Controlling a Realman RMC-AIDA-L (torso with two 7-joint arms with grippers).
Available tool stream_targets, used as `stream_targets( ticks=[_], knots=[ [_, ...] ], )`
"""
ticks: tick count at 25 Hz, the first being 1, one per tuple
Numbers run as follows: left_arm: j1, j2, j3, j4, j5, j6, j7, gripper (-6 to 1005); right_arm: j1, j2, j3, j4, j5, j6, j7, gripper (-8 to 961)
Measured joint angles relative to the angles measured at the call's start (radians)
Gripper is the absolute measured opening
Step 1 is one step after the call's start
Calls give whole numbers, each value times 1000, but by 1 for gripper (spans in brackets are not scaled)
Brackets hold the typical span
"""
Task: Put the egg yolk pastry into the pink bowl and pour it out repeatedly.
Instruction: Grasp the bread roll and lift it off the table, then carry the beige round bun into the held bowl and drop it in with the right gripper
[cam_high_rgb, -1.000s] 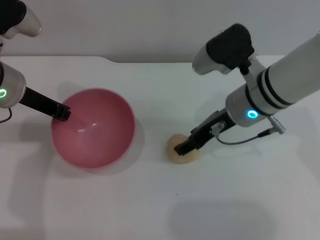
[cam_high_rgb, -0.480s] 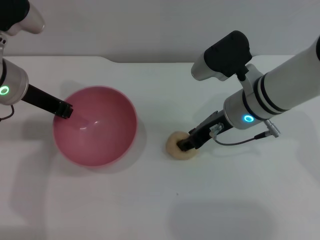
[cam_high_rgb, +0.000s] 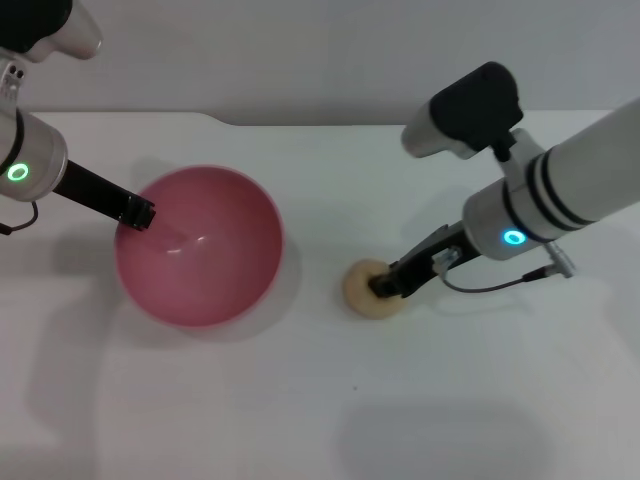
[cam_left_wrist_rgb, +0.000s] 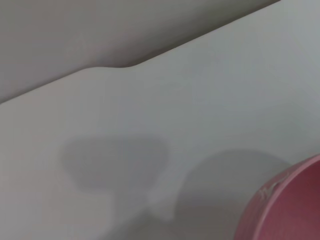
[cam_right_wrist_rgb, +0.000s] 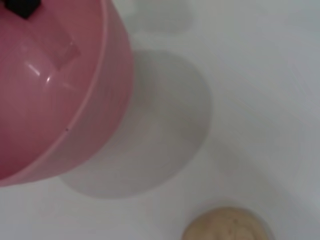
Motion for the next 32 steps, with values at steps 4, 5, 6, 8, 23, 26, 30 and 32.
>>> stream_targets(
  ticks=[4,5,6,8,23,26,30,32],
  knots=[
    [-6,-2,20,-8,0,0,-3,-1,-52,-1,118,59,2,75,-50,224],
    [-7,-2,31,-9,0,0,-4,-1,-87,-1,181,115,10,122,-72,213],
    [-7,-2,31,-9,0,0,-4,-1,-87,-1,181,115,10,122,-72,203],
    [-11,-4,84,-10,-3,0,-27,-1,-128,-2,249,194,20,180,-88,186],
    [-173,-17,419,-68,-47,-15,-214,-1,-199,2,374,615,194,468,-94,95],
    [-207,-16,422,-76,-70,-16,-231,-1,-196,2,329,603,203,468,-94,85],
    [-221,-11,413,-76,-95,-13,-224,-1,-180,2,275,541,199,454,-93,73],
    [-225,-9,411,-76,-97,-9,-224,-1,-168,2,260,512,199,452,-93,69]
  ],
)
